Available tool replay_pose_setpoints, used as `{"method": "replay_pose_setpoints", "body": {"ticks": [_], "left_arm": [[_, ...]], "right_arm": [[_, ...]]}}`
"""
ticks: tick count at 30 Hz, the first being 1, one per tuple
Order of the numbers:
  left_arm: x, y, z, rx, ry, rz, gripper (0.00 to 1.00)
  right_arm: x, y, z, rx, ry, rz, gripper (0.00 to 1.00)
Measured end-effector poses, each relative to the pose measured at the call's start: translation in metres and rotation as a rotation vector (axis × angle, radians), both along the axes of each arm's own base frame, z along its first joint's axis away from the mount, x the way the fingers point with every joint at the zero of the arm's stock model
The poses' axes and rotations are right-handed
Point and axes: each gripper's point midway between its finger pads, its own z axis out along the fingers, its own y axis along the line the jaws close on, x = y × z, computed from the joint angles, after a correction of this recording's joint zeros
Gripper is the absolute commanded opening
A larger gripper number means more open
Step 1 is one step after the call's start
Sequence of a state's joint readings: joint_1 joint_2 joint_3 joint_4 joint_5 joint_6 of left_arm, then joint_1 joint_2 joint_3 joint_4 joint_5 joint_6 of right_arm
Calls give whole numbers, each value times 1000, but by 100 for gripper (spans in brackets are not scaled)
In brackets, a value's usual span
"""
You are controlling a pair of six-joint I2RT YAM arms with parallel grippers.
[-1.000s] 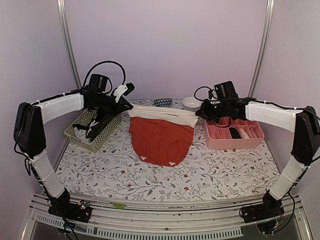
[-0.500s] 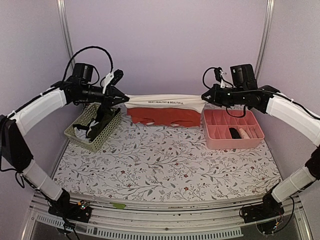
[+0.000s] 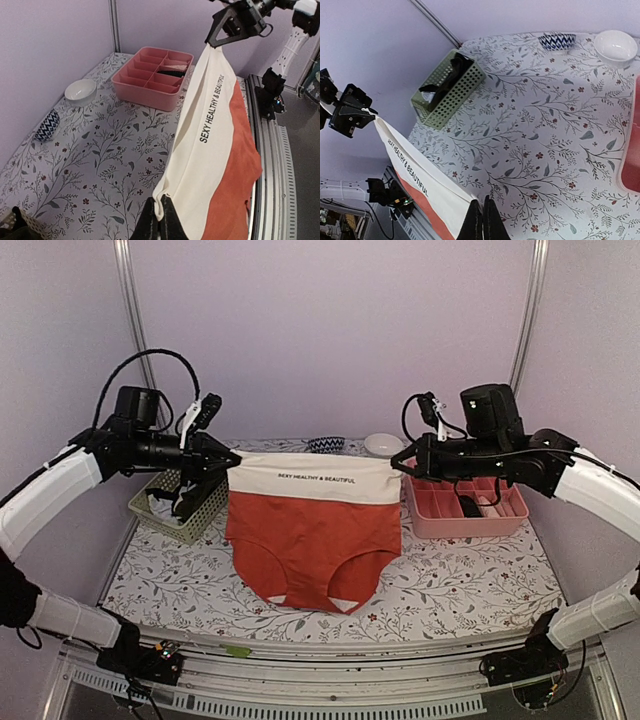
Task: Roll the underwear
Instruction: Flatten out the underwear at the center of the board, then rotate the underwear at the center of the board.
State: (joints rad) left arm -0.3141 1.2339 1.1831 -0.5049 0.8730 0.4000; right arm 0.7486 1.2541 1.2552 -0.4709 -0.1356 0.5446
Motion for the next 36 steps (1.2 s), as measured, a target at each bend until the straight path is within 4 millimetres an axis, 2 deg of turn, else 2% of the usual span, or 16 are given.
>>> {"method": "replay_pose_setpoints", "body": {"ticks": [3, 4, 5, 7, 8, 10, 11, 13, 14, 17, 20, 25, 29, 32, 34, 36], "left_arm": [[42, -6, -45, 57, 120, 65, 1], [58, -8, -64, 80, 160, 88, 20], [70, -9, -80, 101, 197, 110, 37], [98, -9, -111, 146, 260, 160, 51], [114, -9, -125, 172, 284, 187, 55], [141, -6, -145, 214, 316, 233, 60], [154, -4, -152, 231, 322, 257, 66], [169, 6, -162, 261, 321, 304, 90], [170, 11, -165, 276, 320, 317, 95], [167, 26, -160, 295, 295, 360, 96], [154, 34, -144, 284, 256, 374, 96], [133, 33, -91, 167, 155, 355, 96], [117, 40, -51, 57, 85, 385, 96], [105, 32, -54, 64, 94, 299, 96], [99, 24, -75, 107, 144, 232, 96], [88, 15, -106, 162, 208, 182, 91]], "right_arm": [[34, -3, -51, -97, 104, -82, 3], [44, -6, -68, -129, 137, -114, 28], [58, -11, -89, -165, 183, -151, 43], [83, -24, -127, -227, 266, -229, 60], [93, -29, -139, -252, 294, -258, 65], [115, -38, -160, -294, 343, -315, 67], [126, -40, -165, -307, 354, -335, 67], [139, -43, -165, -313, 353, -356, 66], [142, -43, -163, -310, 347, -355, 66], [142, -35, -150, -283, 319, -308, 66], [135, -23, -151, -260, 317, -231, 65], [113, -4, -165, -229, 363, -82, 63], [97, 16, -162, -199, 361, 37, 58], [86, 29, -164, -188, 367, 114, 55], [79, 36, -173, -191, 385, 154, 50], [74, 44, -188, -200, 416, 187, 45]]}}
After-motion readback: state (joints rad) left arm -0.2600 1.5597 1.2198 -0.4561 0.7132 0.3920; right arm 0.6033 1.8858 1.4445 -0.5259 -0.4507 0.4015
